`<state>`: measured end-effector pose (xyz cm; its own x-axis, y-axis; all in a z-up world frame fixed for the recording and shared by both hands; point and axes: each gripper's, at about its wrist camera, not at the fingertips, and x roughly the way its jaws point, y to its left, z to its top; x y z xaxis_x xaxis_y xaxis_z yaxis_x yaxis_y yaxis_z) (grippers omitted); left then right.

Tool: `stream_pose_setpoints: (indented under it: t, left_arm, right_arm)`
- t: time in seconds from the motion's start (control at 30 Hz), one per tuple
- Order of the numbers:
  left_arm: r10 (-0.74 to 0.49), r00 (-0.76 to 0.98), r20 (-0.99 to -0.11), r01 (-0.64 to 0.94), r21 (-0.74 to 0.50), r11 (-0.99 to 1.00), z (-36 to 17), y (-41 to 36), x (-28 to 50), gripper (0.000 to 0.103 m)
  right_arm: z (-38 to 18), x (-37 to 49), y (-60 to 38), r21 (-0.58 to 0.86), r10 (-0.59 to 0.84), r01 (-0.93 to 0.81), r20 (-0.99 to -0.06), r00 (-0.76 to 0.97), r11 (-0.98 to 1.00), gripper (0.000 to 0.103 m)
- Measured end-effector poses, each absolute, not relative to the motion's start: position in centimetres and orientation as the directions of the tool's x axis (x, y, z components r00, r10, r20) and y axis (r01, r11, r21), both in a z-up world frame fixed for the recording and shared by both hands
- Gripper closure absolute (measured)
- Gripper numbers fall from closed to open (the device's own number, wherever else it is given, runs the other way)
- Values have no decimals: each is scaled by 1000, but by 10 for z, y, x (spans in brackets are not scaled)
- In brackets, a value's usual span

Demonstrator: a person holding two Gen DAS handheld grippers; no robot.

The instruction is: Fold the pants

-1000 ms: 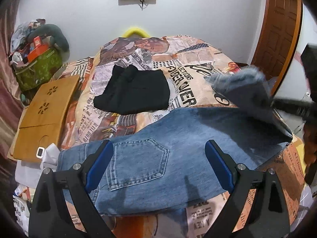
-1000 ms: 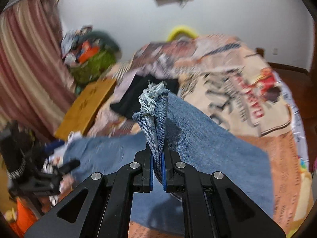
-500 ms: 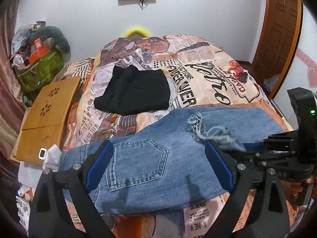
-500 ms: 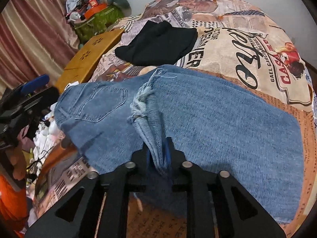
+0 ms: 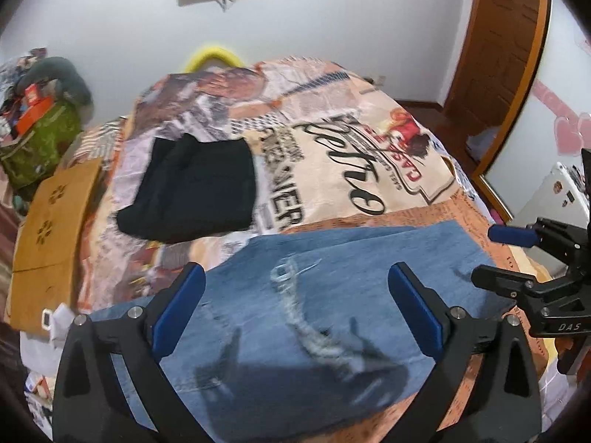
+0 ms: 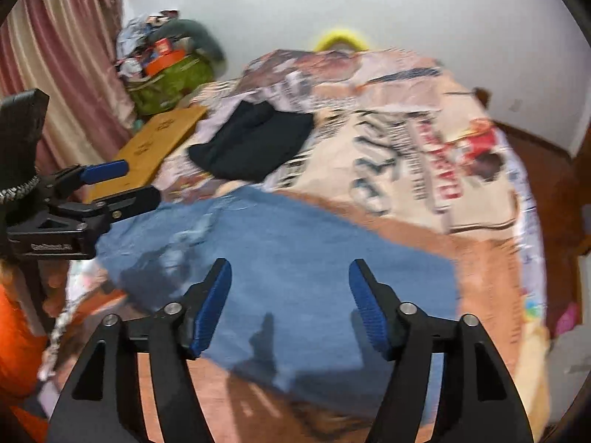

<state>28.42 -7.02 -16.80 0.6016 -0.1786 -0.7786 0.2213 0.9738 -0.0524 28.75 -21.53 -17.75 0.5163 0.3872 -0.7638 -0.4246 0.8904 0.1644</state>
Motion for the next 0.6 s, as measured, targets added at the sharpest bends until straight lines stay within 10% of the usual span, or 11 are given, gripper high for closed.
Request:
stream_pose_setpoints:
  t: [0.6]
  left_arm:
    - [-122, 379, -917, 325, 9, 946, -267, -124, 325, 2]
  right_arm:
    - [-256, 311, -236, 174, 339, -400, -857, 389, 900, 34]
